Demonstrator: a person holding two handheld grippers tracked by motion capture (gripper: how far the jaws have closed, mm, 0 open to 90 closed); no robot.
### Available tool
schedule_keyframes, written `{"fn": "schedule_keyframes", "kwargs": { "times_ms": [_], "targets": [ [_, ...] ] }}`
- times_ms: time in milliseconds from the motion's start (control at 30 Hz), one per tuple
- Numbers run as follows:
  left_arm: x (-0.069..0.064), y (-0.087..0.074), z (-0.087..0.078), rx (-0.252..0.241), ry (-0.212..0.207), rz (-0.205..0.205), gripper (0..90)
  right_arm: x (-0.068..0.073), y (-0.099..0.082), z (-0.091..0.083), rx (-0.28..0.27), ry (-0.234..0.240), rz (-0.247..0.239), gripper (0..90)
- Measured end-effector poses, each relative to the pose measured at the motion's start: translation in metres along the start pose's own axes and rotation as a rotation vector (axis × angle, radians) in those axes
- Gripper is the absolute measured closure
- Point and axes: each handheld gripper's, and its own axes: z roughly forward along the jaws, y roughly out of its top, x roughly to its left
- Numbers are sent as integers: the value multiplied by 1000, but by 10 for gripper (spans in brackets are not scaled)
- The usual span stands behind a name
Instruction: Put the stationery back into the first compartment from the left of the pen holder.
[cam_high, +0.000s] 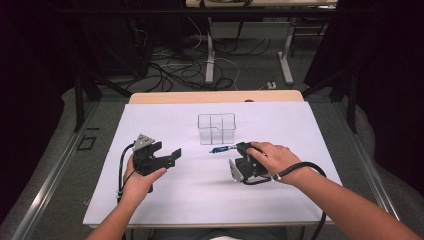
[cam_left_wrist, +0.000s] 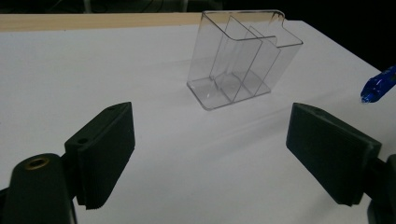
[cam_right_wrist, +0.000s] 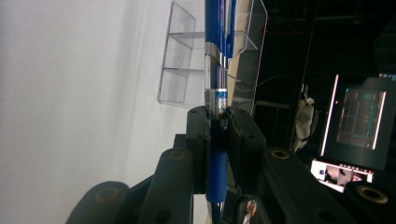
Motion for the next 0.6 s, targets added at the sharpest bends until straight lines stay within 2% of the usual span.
{"fn": "schedule_keyframes", "kwargs": {
  "times_ms": [100,233,267,400,433,467,600],
  "targets": [
    [-2,2,2,43,-15,6,162,1,3,-1,2,2,-20,794],
    [-4,7,5,93,-35,24,186,1,8,-2,2,9,-76,794],
    [-5,9,5,110,-38,31,189,2,8,-2,-2,-4,-82,794],
    [-6,17,7,153,-48,71,226,2,12,-4,2,1,-143,794],
    [-7,20,7,165,-54,77,231,3,13,-3,-7,-21,-166,794],
    [-8,21,7,170,-57,81,237,3,14,-4,0,-11,-183,794],
    [-11,30,8,210,-72,124,273,4,17,-3,3,-24,-251,794]
  ]
}}
